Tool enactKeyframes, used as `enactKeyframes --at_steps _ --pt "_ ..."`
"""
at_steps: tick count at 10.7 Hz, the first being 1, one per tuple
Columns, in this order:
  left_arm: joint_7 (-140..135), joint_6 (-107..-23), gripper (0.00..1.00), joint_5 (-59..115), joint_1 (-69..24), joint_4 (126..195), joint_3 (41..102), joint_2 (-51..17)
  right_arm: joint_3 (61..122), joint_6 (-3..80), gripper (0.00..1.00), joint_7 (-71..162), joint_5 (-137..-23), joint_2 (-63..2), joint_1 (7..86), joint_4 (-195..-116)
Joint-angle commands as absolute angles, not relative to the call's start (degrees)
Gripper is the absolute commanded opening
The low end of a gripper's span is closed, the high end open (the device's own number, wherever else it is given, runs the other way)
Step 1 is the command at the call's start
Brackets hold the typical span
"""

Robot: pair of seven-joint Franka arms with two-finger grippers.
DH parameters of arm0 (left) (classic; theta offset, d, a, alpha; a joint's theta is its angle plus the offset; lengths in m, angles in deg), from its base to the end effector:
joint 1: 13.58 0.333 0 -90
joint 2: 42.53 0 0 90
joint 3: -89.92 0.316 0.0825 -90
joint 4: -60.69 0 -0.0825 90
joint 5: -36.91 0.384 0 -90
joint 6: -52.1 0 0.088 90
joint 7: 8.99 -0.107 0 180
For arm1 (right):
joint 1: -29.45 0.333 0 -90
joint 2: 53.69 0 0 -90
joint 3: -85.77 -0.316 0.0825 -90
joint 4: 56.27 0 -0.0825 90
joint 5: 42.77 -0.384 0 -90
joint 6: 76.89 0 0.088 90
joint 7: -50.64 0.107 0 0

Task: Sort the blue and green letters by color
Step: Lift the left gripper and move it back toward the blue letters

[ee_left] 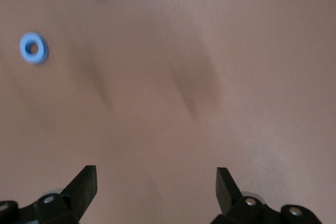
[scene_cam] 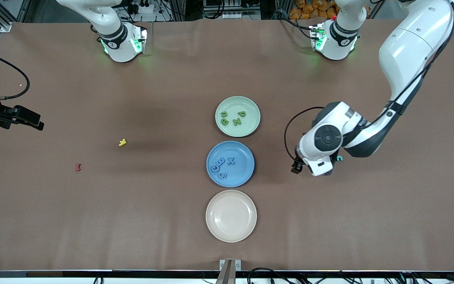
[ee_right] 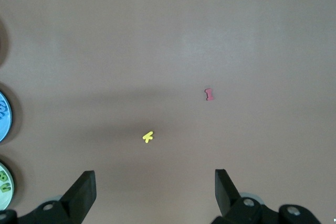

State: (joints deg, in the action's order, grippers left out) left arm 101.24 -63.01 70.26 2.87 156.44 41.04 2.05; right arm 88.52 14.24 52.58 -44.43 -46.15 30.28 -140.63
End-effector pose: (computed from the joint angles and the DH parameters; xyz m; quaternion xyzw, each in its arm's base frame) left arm 0.6035 -0.2646 0.2542 -0.8315 -0.5507 0.0519 0.0507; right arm 0.5961 -0.0150 0.5971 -0.9993 0.0339 0.0066 0.0113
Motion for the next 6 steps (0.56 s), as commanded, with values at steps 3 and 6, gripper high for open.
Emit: enactKeyframes --at_steps 3,6 --pt "80.5 -62.9 1.00 65.0 -2.0 158.7 53.8 -6.5 88.6 13.8 1.00 53.3 -44.6 -45.5 30.4 -139.2" --pt "63.3 -63.7 1.00 58.0 -6.1 160.3 60.4 -11.0 88.6 13.8 1.00 53.3 -44.6 -45.4 30.4 -139.2"
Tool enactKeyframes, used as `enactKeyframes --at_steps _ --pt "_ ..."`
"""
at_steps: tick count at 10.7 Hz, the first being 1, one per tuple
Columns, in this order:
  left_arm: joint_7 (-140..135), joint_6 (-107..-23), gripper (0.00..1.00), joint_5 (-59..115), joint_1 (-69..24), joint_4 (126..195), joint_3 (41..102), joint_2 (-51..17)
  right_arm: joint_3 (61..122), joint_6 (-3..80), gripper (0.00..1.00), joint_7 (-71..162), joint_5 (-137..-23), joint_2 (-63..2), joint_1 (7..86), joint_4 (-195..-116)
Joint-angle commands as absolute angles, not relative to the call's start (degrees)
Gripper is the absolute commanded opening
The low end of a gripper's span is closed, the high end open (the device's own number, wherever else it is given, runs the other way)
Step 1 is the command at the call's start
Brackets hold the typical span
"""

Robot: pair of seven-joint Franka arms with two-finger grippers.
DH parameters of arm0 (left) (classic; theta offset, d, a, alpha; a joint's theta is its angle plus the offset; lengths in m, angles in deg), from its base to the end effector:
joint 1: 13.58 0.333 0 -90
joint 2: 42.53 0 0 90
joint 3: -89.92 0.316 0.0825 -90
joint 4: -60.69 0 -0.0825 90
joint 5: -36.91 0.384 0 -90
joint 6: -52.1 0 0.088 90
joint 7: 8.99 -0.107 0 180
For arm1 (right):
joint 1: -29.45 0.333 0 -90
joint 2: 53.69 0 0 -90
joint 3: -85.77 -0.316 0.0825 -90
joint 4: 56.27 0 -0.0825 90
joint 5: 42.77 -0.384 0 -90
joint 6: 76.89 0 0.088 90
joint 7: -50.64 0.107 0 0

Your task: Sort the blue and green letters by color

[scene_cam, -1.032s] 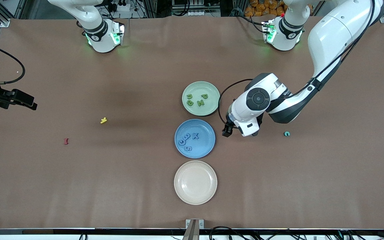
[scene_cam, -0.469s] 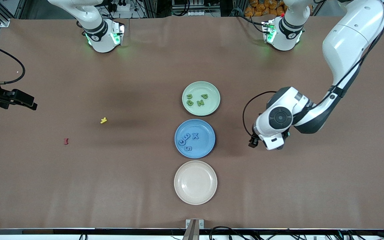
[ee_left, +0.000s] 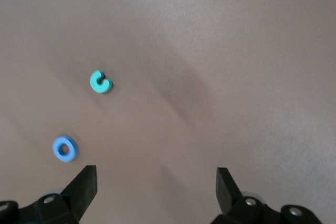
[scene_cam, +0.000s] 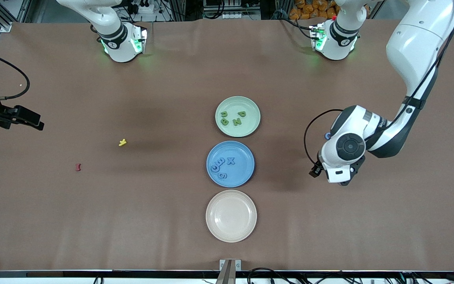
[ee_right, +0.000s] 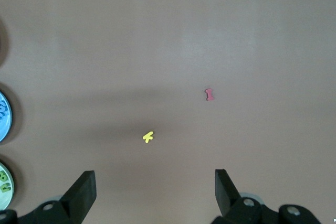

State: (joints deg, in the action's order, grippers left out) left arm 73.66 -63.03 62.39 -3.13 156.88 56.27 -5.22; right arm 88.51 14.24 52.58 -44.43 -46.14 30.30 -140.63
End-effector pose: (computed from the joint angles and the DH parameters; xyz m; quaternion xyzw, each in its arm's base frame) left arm 0.6247 -0.1965 0.2563 -0.9033 -0.4184 0.0446 0.0836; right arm 0.5962 -0.0147 0.5970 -0.9993 0.0336 0.0067 0.0113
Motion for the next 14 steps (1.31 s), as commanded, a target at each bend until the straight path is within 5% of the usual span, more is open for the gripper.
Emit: enactKeyframes --at_steps 1,5,8,11,14 --pt "57.4 -63.7 1.00 56.0 -6.3 161.8 60.6 -13.2 88.6 13.8 1.00 53.3 -44.6 -45.4 30.4 -139.2" --pt "33.3 -63.9 1.00 42.4 -13.2 168.1 71.1 -24.3 88.6 13.8 1.00 53.3 -44.6 -45.4 30.4 -139.2" --pt "20.6 -62.8 1.00 38.4 -13.1 172.8 73.5 -33.7 88.6 13.8 1.00 53.3 -44.6 -45.4 30.4 -139.2" --pt "16.8 -55.6 1.00 37.9 -13.2 170.4 78.2 -42.4 88.6 13.8 1.00 53.3 -44.6 -45.4 30.4 -139.2" --pt "13.5 -50.8 1.00 35.5 -13.2 160.5 81.0 -43.0 88.6 13.9 1.00 53.3 -44.6 -45.4 30.4 -139.2"
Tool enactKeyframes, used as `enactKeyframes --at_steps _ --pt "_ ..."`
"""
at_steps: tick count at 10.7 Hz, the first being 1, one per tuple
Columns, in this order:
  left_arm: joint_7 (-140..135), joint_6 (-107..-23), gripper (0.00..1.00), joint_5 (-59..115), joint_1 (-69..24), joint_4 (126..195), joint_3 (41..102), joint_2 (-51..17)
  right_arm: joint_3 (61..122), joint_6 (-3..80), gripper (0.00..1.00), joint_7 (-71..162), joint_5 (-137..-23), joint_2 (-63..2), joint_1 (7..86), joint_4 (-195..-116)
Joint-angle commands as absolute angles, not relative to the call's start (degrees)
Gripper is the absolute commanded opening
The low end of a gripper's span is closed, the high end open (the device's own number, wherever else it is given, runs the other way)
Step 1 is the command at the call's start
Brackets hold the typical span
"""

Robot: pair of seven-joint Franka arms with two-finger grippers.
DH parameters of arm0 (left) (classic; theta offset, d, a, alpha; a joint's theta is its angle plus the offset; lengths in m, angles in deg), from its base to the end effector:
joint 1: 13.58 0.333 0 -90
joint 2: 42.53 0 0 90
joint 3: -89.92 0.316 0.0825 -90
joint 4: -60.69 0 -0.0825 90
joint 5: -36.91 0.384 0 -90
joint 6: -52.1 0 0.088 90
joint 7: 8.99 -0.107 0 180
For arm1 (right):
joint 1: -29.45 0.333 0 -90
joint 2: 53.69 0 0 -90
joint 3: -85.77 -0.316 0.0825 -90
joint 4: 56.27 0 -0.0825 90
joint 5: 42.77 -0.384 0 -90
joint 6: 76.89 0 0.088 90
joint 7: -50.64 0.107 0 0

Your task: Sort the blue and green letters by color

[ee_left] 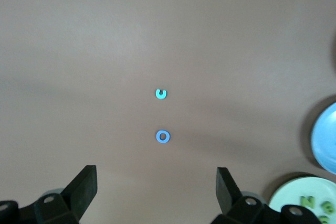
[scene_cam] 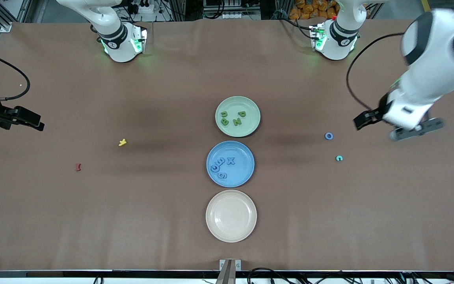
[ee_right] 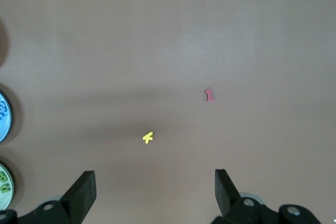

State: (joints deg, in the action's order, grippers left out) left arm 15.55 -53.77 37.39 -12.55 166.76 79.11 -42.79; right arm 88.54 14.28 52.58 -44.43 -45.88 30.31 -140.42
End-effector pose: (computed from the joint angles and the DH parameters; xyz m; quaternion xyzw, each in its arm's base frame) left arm 0.5531 -0.0948 0.5172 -0.9919 -0.1273 -0.0018 0.0041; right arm 0.5976 -0.0149 0.5961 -0.9993 0.0338 0.0068 0.0112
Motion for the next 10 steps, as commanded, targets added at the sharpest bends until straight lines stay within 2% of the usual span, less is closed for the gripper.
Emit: enactKeyframes --at_steps 1,4,7,10 --pt "13.5 -50.8 1.00 36.0 -13.3 157.8 81.0 -42.8 88.6 13.9 1.00 53.3 -44.6 -45.4 30.4 -139.2" --pt "12.9 -49.7 1.00 35.3 -13.7 156.7 81.0 -43.7 88.6 13.8 1.00 53.3 -44.6 -45.4 30.4 -139.2" --pt "3.5 -43.5 1.00 36.0 -13.7 152.1 80.8 -43.2 88.6 13.8 1.00 53.3 -44.6 -45.4 30.4 -139.2" --pt "1.8 -42.0 1.00 35.9 -13.2 151.2 80.3 -43.2 88.6 13.8 1.00 53.3 -44.6 -45.4 30.4 -139.2"
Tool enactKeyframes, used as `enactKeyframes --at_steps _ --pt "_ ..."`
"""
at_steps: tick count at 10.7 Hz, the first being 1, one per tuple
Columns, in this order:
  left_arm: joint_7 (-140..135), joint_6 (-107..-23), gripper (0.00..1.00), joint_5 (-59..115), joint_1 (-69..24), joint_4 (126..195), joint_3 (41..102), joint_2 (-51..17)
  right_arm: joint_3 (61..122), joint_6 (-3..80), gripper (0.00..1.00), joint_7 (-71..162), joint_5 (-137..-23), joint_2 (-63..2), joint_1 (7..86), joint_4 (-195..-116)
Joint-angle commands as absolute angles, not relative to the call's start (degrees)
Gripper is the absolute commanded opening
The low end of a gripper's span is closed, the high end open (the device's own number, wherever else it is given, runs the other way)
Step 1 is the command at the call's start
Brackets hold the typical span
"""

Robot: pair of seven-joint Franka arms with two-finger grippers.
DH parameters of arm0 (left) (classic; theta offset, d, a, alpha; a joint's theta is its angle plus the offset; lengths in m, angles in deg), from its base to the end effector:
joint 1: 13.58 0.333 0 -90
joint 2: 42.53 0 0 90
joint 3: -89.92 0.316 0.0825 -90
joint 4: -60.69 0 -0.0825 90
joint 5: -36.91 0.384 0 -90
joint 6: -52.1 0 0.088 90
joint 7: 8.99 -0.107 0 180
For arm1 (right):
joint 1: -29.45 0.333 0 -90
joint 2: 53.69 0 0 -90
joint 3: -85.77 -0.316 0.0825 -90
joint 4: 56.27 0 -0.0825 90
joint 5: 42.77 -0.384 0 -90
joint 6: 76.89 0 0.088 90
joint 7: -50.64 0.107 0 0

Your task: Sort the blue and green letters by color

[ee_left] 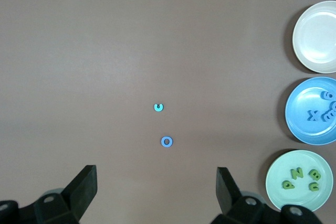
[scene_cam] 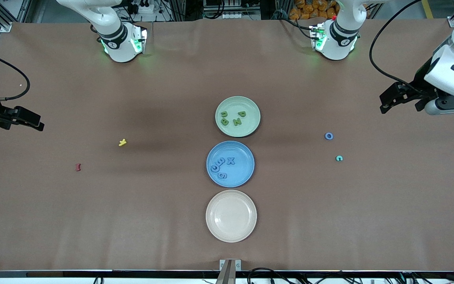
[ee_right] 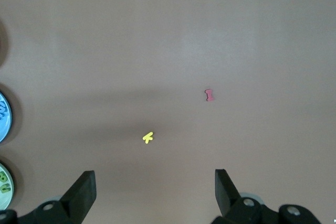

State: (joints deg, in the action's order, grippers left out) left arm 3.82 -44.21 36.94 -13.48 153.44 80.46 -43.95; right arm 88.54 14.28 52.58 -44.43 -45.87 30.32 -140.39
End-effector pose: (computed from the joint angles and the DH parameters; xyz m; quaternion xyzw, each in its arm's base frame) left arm 0.5499 -0.0918 0.6254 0.9986 0.0300 0.0429 0.0061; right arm 0.5977 -0.0148 0.5962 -0.9993 0.0337 0.0066 0.0112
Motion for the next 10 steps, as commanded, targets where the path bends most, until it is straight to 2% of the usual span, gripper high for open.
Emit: enactKeyframes --at_steps 1,10 --pt "2.2 -41.6 1.00 36.0 -13.2 151.2 80.3 -43.2 88.6 13.8 1.00 53.3 -44.6 -45.4 30.4 -139.2" --pt "2.7 -41.5 1.00 36.0 -13.2 151.2 80.2 -43.5 88.6 13.8 1.00 53.3 -44.6 -45.4 30.4 -139.1"
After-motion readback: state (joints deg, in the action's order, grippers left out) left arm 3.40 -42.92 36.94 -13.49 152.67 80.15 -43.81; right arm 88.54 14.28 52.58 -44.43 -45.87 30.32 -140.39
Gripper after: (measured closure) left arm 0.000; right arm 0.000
